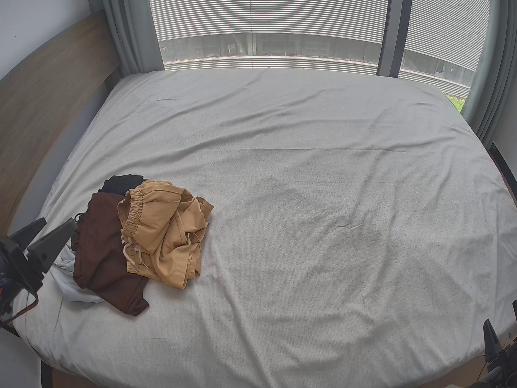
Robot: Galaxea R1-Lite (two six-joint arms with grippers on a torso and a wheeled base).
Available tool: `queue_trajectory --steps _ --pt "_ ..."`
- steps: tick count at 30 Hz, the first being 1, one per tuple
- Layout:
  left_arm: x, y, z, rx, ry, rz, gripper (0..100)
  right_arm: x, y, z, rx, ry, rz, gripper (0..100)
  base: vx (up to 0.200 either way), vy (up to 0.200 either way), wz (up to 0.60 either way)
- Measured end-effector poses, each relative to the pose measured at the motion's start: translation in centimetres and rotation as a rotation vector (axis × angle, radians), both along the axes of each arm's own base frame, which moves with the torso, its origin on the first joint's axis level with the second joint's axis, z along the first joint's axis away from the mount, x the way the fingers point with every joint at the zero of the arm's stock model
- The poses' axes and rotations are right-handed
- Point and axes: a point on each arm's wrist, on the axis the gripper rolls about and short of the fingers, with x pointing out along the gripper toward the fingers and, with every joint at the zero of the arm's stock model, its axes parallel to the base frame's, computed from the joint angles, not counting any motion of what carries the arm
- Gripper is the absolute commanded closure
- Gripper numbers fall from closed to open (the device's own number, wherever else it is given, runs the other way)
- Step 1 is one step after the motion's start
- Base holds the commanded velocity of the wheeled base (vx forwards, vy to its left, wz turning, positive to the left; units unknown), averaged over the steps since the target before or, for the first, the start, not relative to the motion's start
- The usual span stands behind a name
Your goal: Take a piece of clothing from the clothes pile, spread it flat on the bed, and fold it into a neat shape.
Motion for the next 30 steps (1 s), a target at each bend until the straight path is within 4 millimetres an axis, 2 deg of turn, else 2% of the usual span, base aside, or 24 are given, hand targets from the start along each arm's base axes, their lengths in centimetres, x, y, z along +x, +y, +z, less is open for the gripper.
queue_trajectory --steps 11,21,30 --pt "3.8 -0.5 -0.2 0.008 0.072 -0.012 0 0.0 0.0 0.0 0.000 0.000 0.000 0 0.000 0.000 0.00" --pt "7.8 -0.7 -2.1 -0.007 0.138 -0.010 0 0.0 0.0 0.0 0.000 0.000 0.000 0 0.000 0.000 0.00" --pt "11.7 0.7 -4.1 -0.023 0.203 0.019 0 0.0 0.0 0.0 0.000 0.000 0.000 0 0.000 0.000 0.00"
